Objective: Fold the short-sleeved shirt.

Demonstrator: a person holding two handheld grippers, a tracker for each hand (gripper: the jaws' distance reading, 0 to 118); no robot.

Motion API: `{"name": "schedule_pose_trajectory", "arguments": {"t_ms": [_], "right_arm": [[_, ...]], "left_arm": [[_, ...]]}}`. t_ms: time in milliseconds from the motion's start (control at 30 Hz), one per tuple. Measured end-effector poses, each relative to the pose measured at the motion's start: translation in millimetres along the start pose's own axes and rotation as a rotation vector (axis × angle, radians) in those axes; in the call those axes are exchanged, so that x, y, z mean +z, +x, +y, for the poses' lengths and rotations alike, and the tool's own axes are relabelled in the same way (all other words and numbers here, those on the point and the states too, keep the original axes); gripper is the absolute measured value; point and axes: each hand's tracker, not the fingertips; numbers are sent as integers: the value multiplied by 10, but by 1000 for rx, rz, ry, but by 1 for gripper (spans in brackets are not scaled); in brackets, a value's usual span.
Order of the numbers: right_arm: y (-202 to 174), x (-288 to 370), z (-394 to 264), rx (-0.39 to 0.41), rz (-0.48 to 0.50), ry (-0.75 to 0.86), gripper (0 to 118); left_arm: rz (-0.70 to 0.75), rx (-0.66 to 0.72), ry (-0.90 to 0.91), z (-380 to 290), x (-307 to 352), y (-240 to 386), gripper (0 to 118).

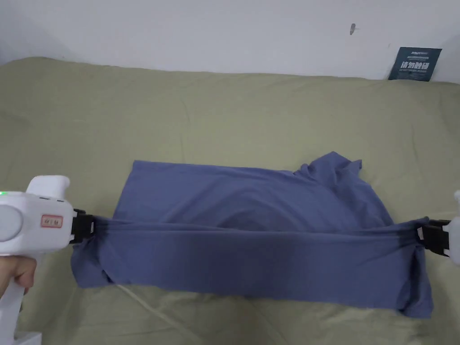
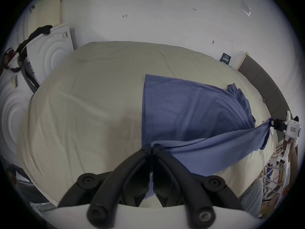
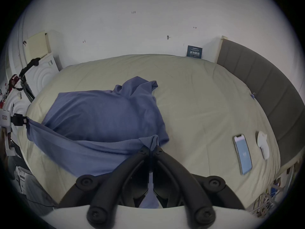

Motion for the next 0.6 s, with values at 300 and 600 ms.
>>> {"name": "schedule_pose_trajectory", "arguments": {"t_ms": [300, 600], "right_arm": [[72, -767, 255, -32, 19, -106, 32], [136, -282, -342, -94, 9, -84, 100]], "left_arm": [[7, 22, -70, 331, -702, -1, 6], [53, 124, 38, -260, -207, -168, 76]]}}
